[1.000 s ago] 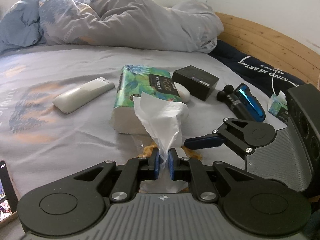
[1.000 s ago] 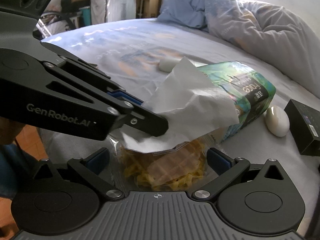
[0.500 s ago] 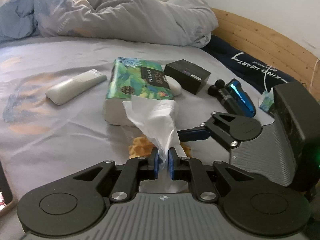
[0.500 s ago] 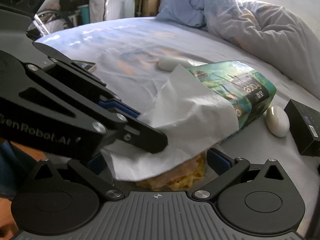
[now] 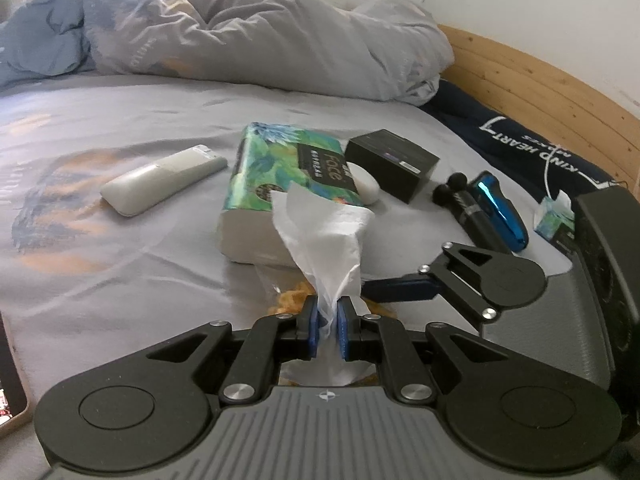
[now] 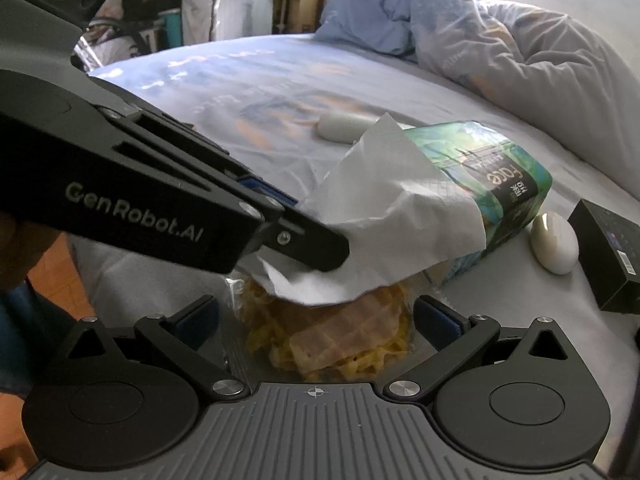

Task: Clean container
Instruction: 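Rub the tissue again over the wrapper while the right gripper holds the waffle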

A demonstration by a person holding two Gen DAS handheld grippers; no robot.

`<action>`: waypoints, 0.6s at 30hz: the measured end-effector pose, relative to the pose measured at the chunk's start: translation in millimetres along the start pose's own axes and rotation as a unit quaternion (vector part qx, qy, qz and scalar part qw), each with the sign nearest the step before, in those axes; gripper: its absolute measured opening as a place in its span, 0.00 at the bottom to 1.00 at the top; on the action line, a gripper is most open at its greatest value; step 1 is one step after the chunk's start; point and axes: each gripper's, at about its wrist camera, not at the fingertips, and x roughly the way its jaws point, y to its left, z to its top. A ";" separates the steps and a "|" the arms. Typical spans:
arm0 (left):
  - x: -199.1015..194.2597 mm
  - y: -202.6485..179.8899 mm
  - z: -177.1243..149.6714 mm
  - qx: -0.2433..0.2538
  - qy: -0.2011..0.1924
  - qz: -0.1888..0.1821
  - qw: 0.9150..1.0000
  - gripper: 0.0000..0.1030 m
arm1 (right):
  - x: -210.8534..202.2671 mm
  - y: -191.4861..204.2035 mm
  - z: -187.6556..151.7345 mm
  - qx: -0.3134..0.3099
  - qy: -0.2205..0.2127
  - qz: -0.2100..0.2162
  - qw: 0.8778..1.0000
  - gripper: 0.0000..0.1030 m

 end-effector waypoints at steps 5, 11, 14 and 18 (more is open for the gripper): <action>-2.8 7.6 -0.6 -0.009 -0.003 0.005 1.000 0.20 | -0.8 -0.5 0.0 -0.001 0.000 0.001 1.000 1.00; -3.5 19.0 0.7 -0.036 0.005 0.006 0.999 0.21 | -1.2 0.1 -1.2 -0.004 -0.001 0.001 1.000 1.00; -4.0 21.0 0.3 -0.038 0.009 0.008 0.999 0.21 | -0.7 0.3 -1.0 -0.005 0.001 0.000 1.000 1.00; -5.4 16.7 -0.9 -0.025 0.012 0.012 1.000 0.21 | -0.2 1.3 -0.4 -0.006 0.003 -0.001 1.000 1.00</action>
